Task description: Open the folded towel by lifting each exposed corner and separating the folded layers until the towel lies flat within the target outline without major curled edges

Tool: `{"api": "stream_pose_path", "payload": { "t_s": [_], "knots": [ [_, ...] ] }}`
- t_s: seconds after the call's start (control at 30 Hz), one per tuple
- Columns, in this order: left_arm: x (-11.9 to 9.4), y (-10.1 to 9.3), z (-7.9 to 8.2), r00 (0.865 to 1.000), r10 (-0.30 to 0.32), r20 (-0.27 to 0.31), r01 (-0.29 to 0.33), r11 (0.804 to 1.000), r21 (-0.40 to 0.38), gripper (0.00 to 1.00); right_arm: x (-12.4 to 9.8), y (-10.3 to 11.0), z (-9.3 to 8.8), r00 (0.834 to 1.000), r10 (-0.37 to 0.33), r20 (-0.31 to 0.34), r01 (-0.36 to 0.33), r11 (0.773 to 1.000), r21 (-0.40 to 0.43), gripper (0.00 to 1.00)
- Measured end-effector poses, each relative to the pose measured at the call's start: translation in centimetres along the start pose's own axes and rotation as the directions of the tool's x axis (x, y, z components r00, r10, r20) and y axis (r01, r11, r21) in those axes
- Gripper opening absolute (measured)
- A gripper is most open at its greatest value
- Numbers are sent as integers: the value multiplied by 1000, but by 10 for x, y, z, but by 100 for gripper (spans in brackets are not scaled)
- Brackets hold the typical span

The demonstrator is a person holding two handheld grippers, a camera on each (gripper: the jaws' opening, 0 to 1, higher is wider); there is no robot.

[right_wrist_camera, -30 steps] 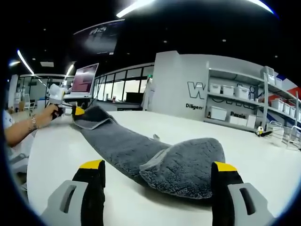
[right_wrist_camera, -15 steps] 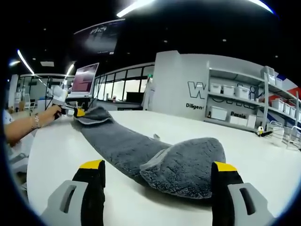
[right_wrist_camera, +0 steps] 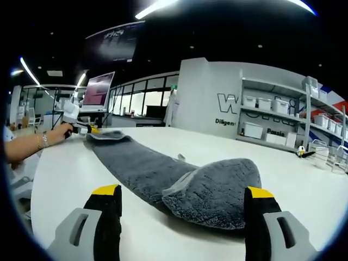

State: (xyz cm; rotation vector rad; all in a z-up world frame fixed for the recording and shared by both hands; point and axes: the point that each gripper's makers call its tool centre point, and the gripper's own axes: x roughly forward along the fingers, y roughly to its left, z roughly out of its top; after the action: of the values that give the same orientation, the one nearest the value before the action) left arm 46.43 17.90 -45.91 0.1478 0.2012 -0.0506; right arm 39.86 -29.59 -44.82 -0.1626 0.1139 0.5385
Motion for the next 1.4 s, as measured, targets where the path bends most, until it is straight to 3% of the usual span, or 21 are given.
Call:
{"api": "stream_pose_path", "payload": {
  "t_s": [0.17,0.5,0.77,0.97,1.13,1.3,1.4],
  "knots": [
    [-6,2,11,998,-1,61,3,1000,-27,28,0,0,0,1000,1,0,-1,1000,0,94],
    [-9,-17,24,988,-102,117,107,993,-44,80,0,1,0,1000,1,3,-1,1000,3,94],
    [-11,-35,30,972,-191,139,202,977,-72,99,1,0,1,1000,0,2,0,1000,3,94],
    [-18,-51,36,953,-256,159,270,960,-70,99,1,-1,1,1000,-1,2,1,1000,5,94],
    [-25,-68,31,946,-299,129,307,950,-50,99,0,1,1,1000,0,2,0,1000,5,95],
    [-36,-91,22,928,-357,110,355,934,39,99,0,2,0,1000,2,-1,-2,1000,2,95],
    [-41,-101,19,918,-382,103,379,924,52,99,0,2,-1,1000,1,-3,-1,1000,1,95]
  ]
}}
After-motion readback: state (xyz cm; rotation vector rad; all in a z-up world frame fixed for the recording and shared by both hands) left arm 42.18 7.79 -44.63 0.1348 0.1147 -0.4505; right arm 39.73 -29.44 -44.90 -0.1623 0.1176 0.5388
